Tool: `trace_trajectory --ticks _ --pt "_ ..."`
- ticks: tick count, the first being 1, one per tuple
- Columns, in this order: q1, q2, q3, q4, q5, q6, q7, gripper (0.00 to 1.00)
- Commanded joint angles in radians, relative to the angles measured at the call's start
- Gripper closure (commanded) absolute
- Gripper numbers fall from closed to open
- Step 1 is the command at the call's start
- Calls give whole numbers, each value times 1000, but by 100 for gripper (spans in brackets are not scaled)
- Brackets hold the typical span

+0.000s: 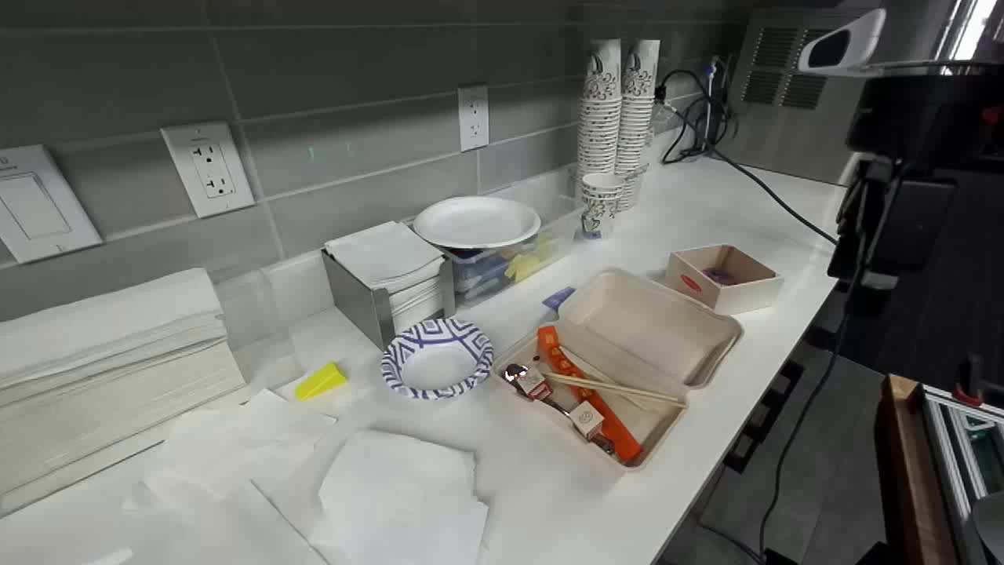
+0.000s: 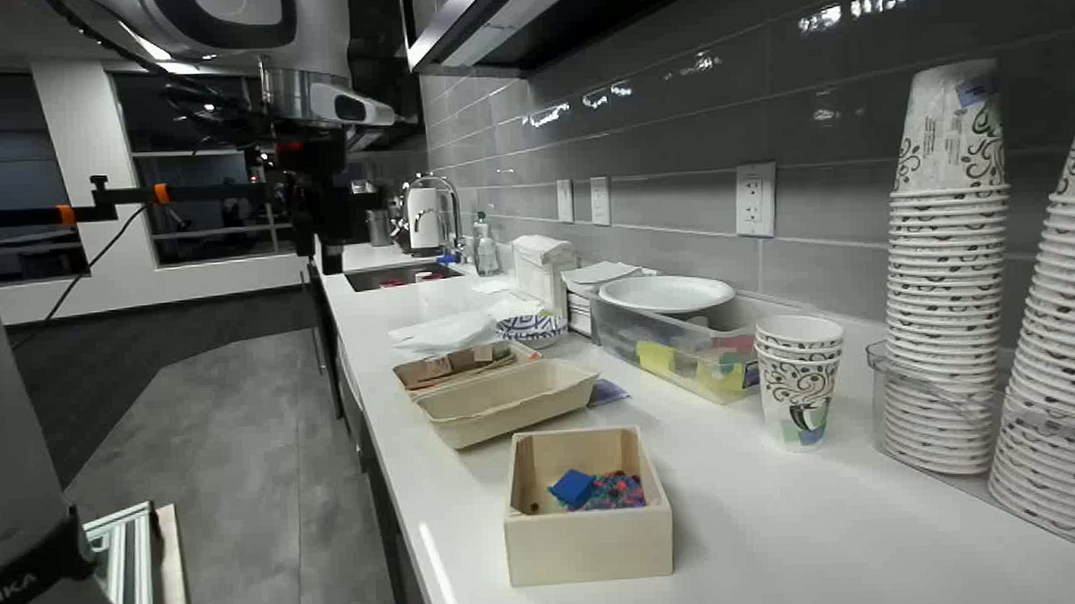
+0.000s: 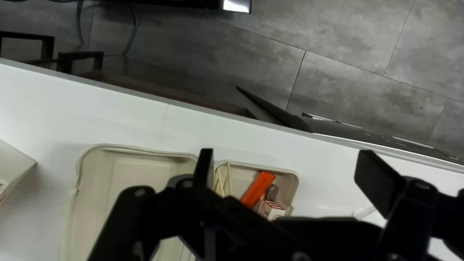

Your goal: Put the white plate on the counter next to the tissue

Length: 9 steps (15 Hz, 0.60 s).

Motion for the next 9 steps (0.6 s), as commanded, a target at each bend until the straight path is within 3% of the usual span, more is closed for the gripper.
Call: trace_trajectory --ticks 1,9 --pt "-11 0 9 2 6 -4 -6 0" --pt "-13 31 7 13 24 13 6 0"
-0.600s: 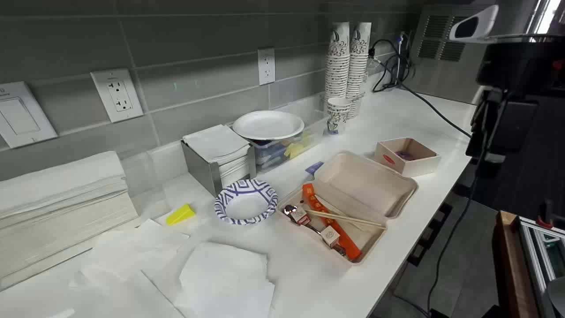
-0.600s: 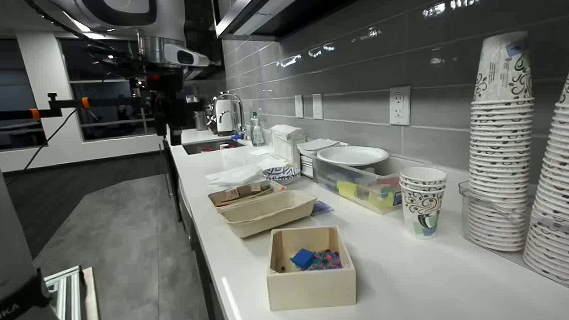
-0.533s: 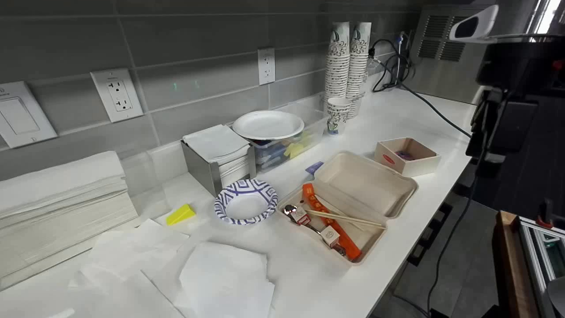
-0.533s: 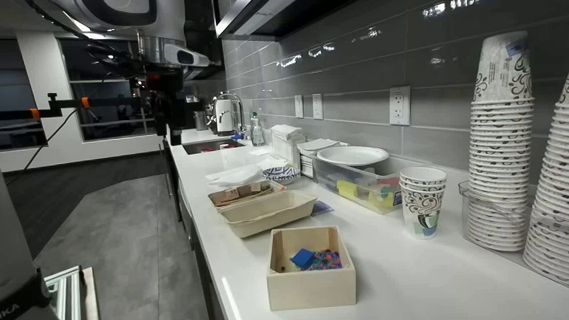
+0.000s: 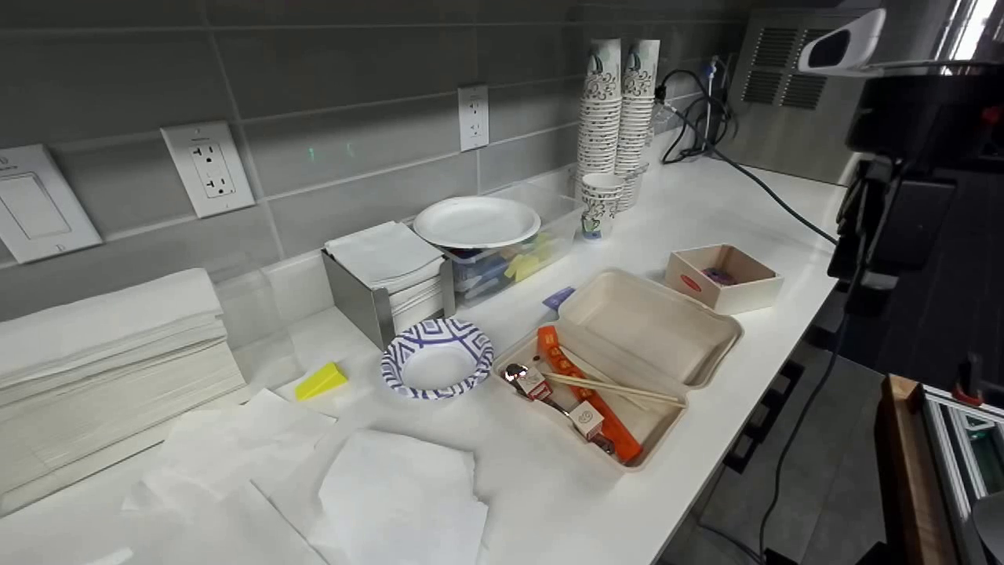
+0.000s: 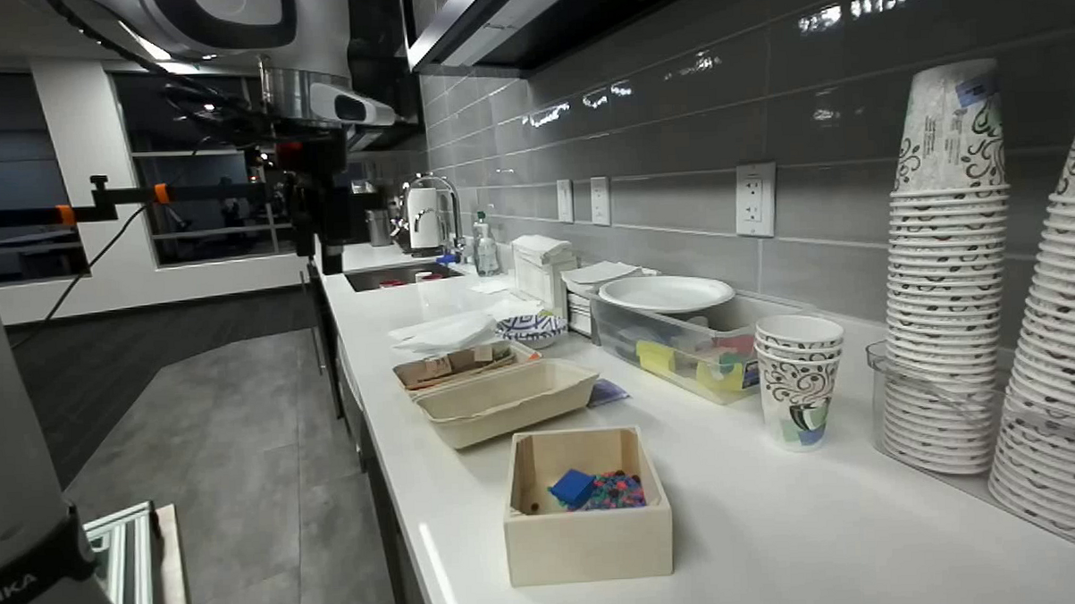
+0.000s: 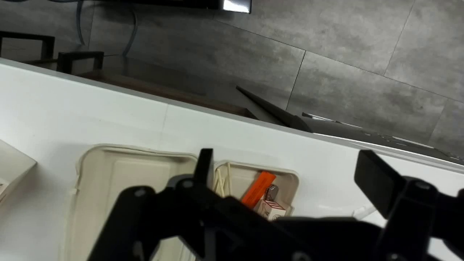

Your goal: Put the white plate on the counter next to the tissue

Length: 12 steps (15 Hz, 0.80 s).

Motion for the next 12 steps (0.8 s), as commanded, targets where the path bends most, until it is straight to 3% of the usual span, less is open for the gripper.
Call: trace_trajectory --ticks 1,4,9,12 --pt "-22 73 5 27 28 54 11 0" --pt "-53 247 -30 100 41 192 7 0" --pt "-49 522 -137 294 164 233 -109 0" --pt "-95 697 -140 472 127 229 -91 0"
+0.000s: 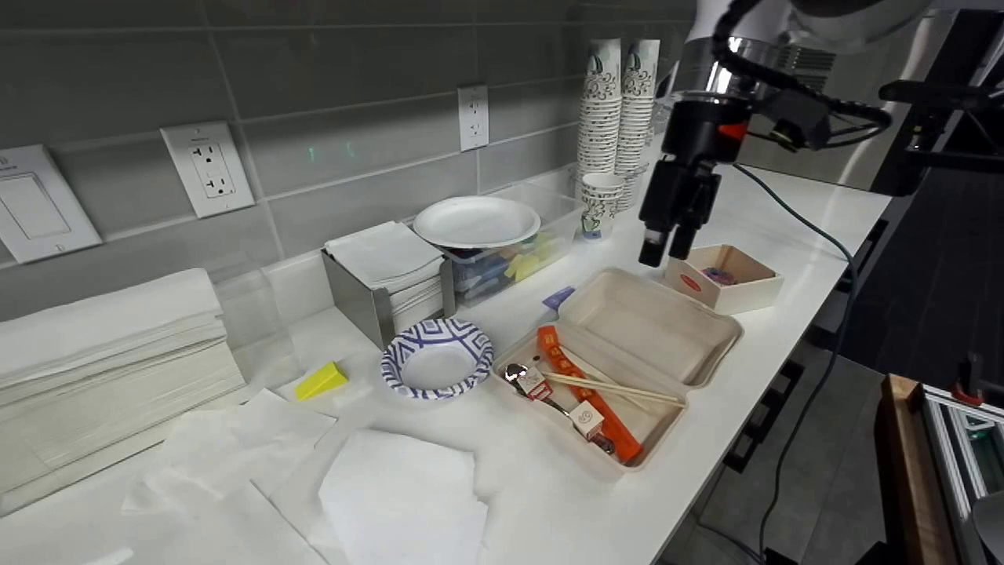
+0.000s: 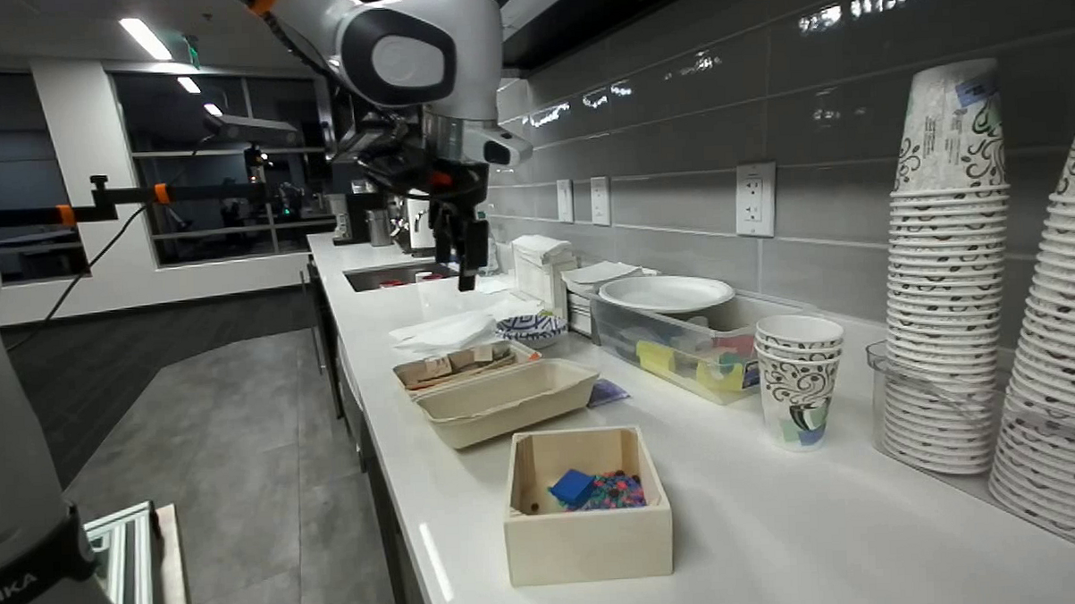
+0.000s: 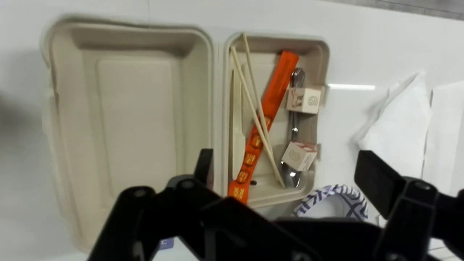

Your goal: Put the white plate on the counter next to the tissue

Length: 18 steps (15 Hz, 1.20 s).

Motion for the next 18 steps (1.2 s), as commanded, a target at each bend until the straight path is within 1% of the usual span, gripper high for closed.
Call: trace_trajectory --ticks 1,4,6,9,12,13,15,18 --pt "-55 240 -4 249 -28 -27 -8 0" --pt "-103 377 -11 422 -48 -45 -15 0" --pt "-136 450 -11 512 -23 -55 -60 0" --pt "-188 533 1 608 16 -60 -137 0" --pt "-241 604 22 692 71 -121 -211 0" --pt "-218 544 14 615 16 -64 -160 0" --pt "-238 579 21 656 37 -86 -187 0" --pt "-242 593 26 672 40 -91 -191 0"
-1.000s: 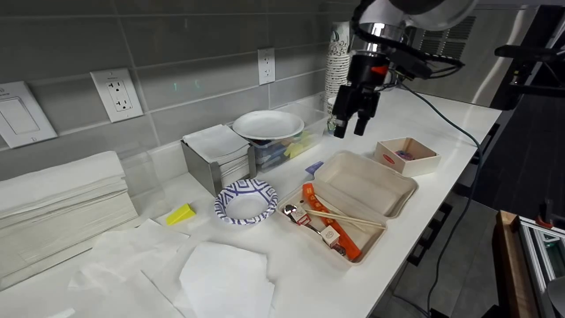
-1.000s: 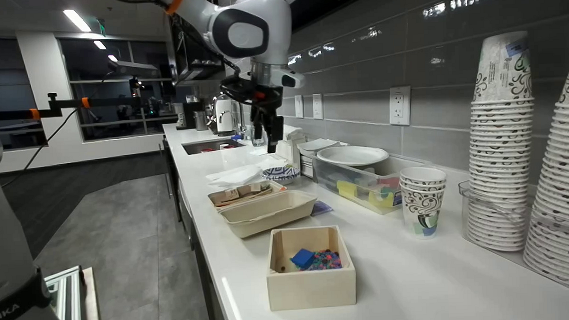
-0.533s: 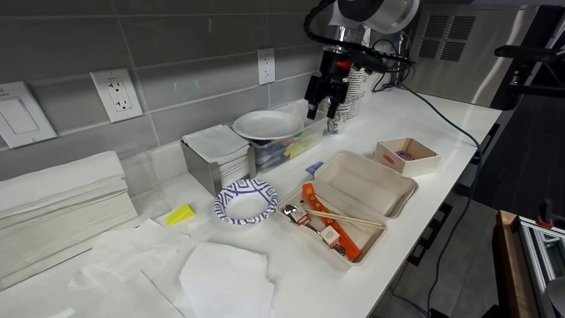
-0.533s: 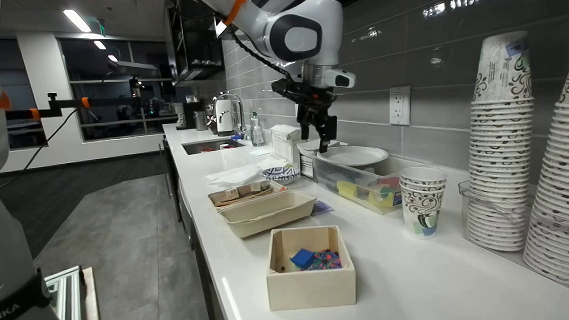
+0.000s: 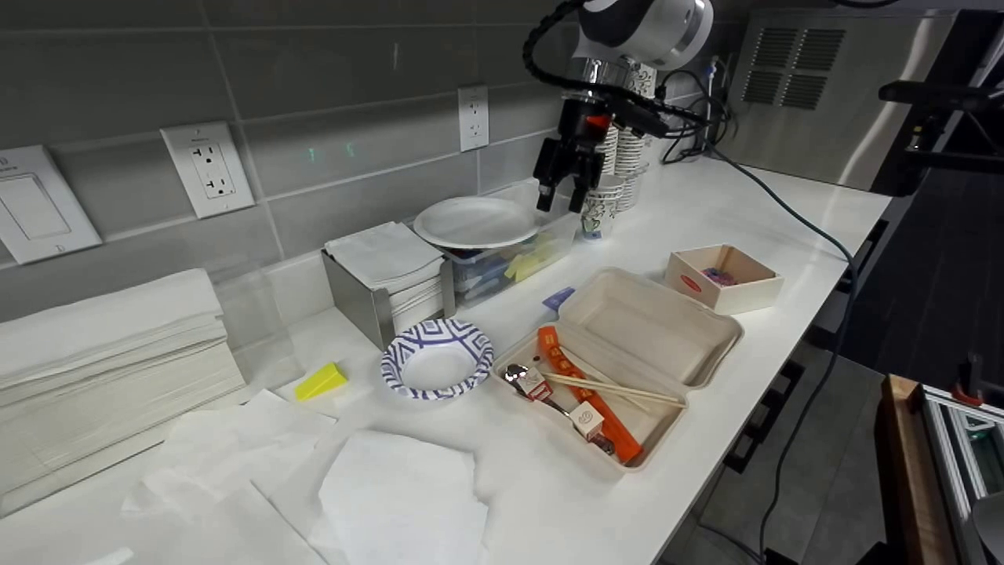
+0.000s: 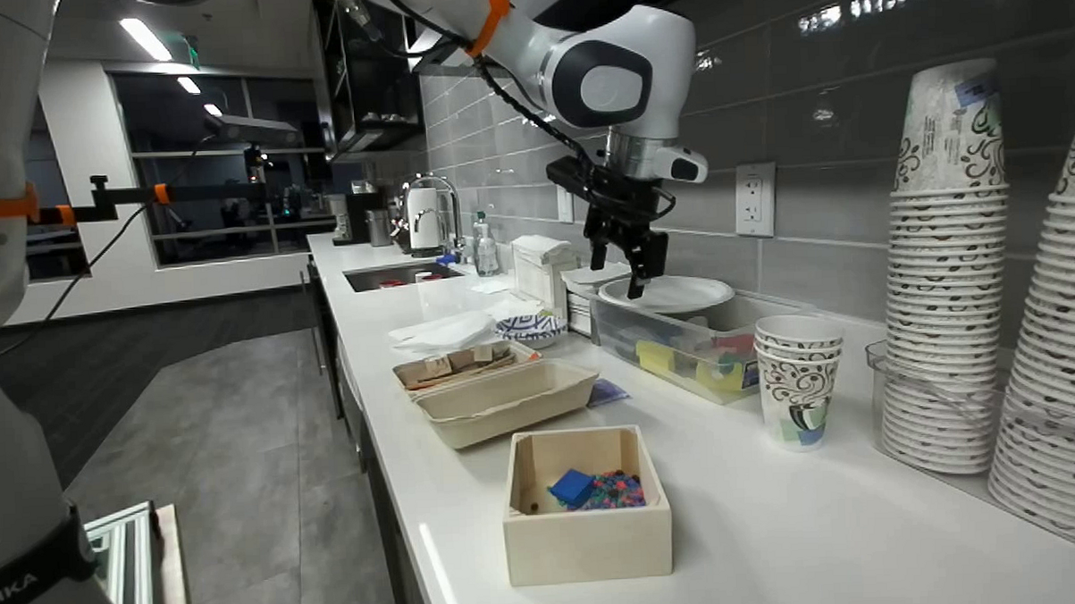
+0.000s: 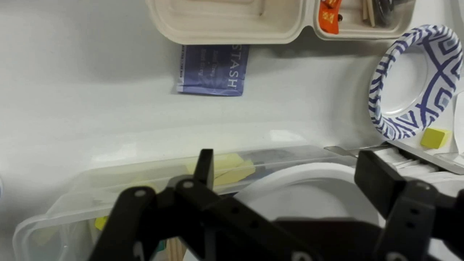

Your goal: Put the white plate on the counter next to the tissue

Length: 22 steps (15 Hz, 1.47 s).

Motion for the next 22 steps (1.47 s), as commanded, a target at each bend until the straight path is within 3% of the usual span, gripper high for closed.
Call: trace_trajectory --ticks 1,5,12,18,22 --pt "-12 0 15 4 -6 -2 3 0" --pt "-15 16 19 21 10 3 12 0" --pt "-59 154 38 178 173 25 126 0" --pt "-70 234 32 250 141 111 173 0" --pt "-78 267 33 275 121 108 185 0"
